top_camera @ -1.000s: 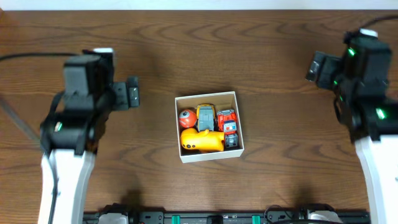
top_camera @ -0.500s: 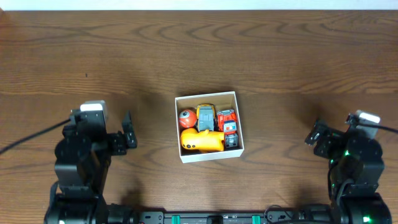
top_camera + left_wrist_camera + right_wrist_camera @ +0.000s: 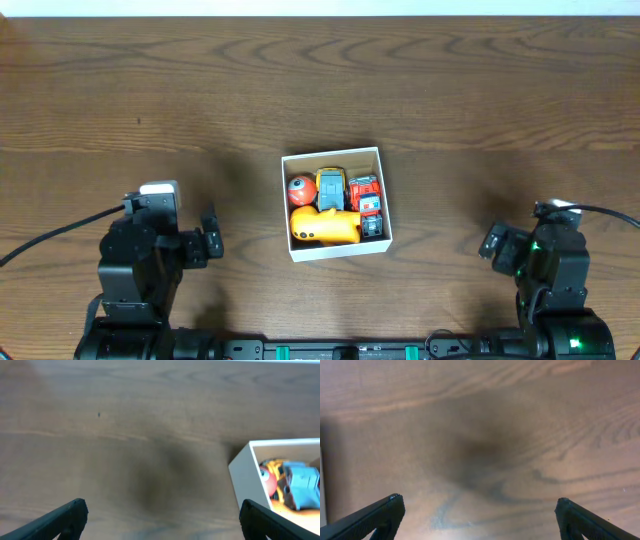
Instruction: Pack container
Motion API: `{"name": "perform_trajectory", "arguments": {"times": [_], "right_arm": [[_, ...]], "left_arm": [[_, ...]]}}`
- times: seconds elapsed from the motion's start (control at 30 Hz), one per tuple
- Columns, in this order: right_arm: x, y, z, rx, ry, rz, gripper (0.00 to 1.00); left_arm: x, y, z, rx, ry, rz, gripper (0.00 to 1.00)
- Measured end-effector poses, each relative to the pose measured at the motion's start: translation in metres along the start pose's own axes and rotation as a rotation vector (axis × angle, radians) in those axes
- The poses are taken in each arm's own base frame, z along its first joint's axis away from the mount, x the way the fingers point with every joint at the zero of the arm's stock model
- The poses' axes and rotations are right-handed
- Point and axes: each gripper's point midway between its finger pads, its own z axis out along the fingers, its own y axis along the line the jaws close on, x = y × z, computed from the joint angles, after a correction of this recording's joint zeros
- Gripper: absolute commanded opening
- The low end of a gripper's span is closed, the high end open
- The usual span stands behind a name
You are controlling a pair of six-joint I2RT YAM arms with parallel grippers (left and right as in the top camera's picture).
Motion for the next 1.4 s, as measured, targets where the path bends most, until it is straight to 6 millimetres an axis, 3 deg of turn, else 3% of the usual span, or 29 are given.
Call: {"name": "perform_trajectory", "arguments": {"times": [0.27,0.6,0.8,1.03,1.23,1.4], "right_arm": [[0.016,-0.004,0.0,0.018,0.066,-0.018,0.99],[0.016,-0.001,-0.003,-0.008,0.054,-0.013,0.99],[-0.011,0.012,-0.015,-0.119,-0.18,0.011,0.99],[-0.009,0.036,0.002,-0.265,-0.39,-0.03,0.99],[-0.032,0.055,-0.002,-0.359,-0.621,-0.077,0.98],[-0.034,0.065,0.002,-0.385,-0.71,-0.134,0.99]], "left_arm": [[0.019,0.001,-0.001,-0.005,0.077,0.005,0.98],[0.02,0.001,-0.001,-0.005,0.081,0.005,0.98],[0.02,0.001,-0.001,-0.006,0.081,0.005,0.98],[0.02,0.001,-0.001,-0.006,0.082,0.005,0.98],[0.02,0.001,-0.001,-0.006,0.083,0.006,0.98],[0.02,0.001,-0.001,-0.006,0.083,0.006,0.98]]}}
